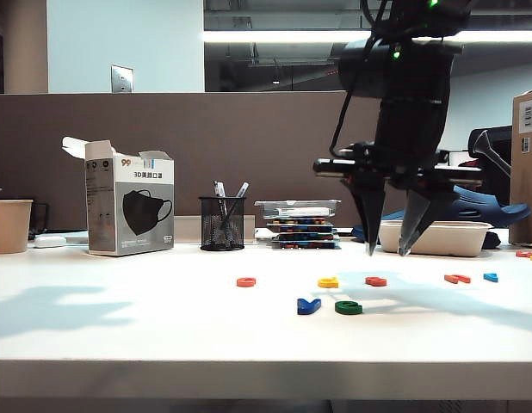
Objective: Select the appropriate letters from the row of letter magnets placed on the table to arrange into the word "yes".
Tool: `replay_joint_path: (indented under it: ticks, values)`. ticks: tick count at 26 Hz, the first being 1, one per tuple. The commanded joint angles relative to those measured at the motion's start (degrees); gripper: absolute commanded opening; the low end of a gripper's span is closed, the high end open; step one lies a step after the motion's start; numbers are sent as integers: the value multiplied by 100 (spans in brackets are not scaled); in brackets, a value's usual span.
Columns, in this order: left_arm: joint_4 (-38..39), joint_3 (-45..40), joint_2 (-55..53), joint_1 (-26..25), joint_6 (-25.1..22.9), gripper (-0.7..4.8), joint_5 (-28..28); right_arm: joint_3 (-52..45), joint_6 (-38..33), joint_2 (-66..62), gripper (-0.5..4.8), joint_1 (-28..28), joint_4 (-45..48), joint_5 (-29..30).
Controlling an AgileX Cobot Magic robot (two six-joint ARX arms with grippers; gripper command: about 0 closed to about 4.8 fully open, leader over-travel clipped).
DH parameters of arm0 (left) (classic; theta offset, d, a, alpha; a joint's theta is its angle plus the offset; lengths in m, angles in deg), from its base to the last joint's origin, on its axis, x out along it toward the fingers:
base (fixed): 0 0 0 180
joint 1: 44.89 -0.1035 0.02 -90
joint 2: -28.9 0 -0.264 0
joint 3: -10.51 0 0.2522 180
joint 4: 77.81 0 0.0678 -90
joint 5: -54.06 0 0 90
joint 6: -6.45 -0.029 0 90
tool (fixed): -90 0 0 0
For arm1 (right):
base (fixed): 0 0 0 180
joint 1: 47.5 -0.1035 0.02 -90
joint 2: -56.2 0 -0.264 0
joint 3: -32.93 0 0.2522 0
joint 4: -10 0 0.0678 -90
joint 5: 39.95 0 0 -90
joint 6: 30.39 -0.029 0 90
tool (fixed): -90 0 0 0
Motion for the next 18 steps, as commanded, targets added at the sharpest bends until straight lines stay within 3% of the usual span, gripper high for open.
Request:
replay_joint_path:
  ticks: [1,10,18]
  values:
    - [-76,15,22,9,-22,-5,-15,68,492,-149,246,59,295,-28]
    - [-76,15,22,9,-22,-5,-13,343,1405,-675,244,205,496,17]
    - [-76,15,22,9,-22,-5,-15,348,1432,-769,244,203,660,46]
